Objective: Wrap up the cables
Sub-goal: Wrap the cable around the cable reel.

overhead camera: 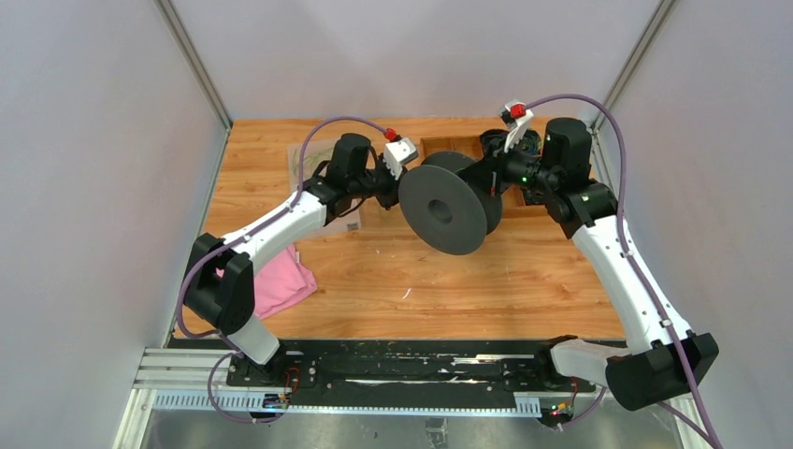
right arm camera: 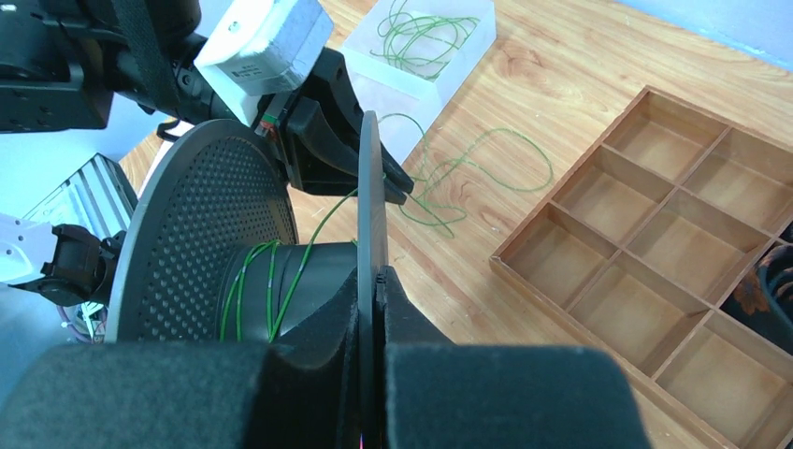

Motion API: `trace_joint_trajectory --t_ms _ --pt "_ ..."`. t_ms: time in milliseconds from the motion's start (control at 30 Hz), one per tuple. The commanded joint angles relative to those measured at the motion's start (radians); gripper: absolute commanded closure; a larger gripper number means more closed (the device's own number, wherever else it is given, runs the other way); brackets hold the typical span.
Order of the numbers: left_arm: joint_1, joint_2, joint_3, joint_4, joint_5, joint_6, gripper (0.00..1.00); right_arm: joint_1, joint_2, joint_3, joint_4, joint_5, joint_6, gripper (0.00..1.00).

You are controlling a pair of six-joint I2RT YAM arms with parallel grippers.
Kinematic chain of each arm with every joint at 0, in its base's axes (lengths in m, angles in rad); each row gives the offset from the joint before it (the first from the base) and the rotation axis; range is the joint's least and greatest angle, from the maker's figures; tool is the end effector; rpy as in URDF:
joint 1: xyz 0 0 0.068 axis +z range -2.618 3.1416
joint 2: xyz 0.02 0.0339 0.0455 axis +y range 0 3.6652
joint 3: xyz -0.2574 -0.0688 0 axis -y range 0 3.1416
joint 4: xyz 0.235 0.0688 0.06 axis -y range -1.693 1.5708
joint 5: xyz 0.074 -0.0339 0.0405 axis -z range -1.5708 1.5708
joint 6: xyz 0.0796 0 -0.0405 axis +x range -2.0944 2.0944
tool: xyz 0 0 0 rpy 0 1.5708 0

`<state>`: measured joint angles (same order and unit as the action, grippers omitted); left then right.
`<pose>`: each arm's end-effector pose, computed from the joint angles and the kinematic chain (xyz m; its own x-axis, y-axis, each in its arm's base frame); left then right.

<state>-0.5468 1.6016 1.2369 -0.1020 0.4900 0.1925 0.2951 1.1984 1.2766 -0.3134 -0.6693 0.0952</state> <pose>0.3202 -0.2388 0.2781 -0.2208 0.3320 -0.9171 0.8762 0.4805 -0.0370 0.2618 0.1312 0.3996 -0.2985 -0.0128 -0.9543 -0.7805 0.5787 0.2364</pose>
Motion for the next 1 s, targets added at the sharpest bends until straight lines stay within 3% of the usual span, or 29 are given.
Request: trace_joint_trajectory --t_ms 0,667,967 --pt "0.017 -0.001 -0.031 0.076 0.032 -0.044 0.84 -0.032 -0.014 0.080 0.085 0.021 0.041 0.99" --pt "0.041 0.044 -0.168 0.352 0.104 -0.158 0.78 -0.061 0.018 0.174 0.047 0.029 0.107 0.99" --pt "0.040 0.058 -0.206 0.375 0.149 -0.149 0.76 -0.072 0.023 0.197 0.026 0.069 0.094 0.99"
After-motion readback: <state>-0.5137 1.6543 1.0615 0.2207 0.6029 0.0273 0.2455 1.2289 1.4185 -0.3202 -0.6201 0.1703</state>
